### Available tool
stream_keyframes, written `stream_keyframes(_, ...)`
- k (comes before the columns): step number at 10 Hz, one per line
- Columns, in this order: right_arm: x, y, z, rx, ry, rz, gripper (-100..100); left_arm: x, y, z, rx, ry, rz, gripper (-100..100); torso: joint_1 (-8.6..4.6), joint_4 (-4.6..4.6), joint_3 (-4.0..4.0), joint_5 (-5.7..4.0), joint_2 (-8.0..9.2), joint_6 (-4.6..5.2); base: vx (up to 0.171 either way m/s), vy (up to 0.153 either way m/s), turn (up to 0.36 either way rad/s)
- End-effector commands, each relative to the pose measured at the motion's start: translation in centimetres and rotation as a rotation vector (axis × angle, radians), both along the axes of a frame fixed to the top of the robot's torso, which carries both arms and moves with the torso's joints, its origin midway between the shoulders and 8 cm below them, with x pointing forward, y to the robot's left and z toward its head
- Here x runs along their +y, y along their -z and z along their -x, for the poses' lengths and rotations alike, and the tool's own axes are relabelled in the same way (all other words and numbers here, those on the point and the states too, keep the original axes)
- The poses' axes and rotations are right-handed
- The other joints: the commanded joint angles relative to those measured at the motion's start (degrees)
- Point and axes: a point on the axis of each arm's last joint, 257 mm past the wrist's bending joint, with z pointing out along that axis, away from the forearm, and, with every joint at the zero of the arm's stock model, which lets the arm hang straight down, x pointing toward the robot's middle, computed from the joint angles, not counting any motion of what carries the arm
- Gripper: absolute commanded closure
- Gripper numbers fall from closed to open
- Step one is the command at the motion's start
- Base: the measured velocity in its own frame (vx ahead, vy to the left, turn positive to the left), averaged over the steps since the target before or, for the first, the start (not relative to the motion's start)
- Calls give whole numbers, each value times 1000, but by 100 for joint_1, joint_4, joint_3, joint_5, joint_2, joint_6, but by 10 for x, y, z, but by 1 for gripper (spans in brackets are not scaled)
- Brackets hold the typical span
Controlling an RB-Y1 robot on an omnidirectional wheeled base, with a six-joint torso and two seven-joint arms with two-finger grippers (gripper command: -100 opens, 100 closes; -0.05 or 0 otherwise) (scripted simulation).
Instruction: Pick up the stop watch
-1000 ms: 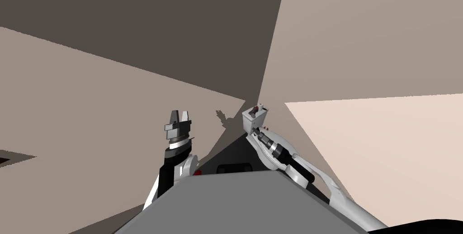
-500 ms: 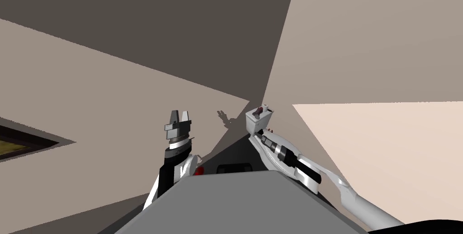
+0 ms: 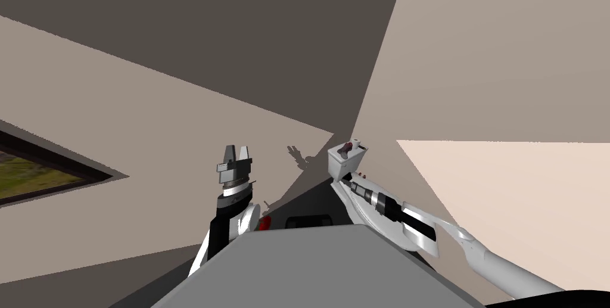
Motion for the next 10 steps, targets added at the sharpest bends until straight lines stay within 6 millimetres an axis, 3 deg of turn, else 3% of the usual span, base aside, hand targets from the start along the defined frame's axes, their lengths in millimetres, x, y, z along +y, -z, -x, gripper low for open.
stream_keyframes(1,-20,14,6,40,-6,62,-100,0,0,0,0,0,0,0,0,0,0,0,0,0,30,17,204)
stream_keyframes(6,-72,28,19,111,-31,219,-100,0,0,0,0,0,0,0,0,-1,-4,0,-7,-2,32,10,114)
stream_keyframes(7,-92,35,25,140,-33,269,-100,0,0,0,0,0,0,0,0,-1,-3,0,-5,2,37,15,146)
stream_keyframes(8,-96,33,25,141,-38,286,-100,0,0,0,0,0,0,0,2,-1,-4,0,-7,-2,32,12,93)
stream_keyframes(9,-117,37,31,169,-40,340,-100,0,0,0,0,0,0,0,2,-1,-3,0,-4,2,41,14,200)
stream_keyframes(10,-120,36,31,170,-44,351,-100,0,0,0,0,0,0,0,3,-1,-4,1,-7,-2,37,6,84)
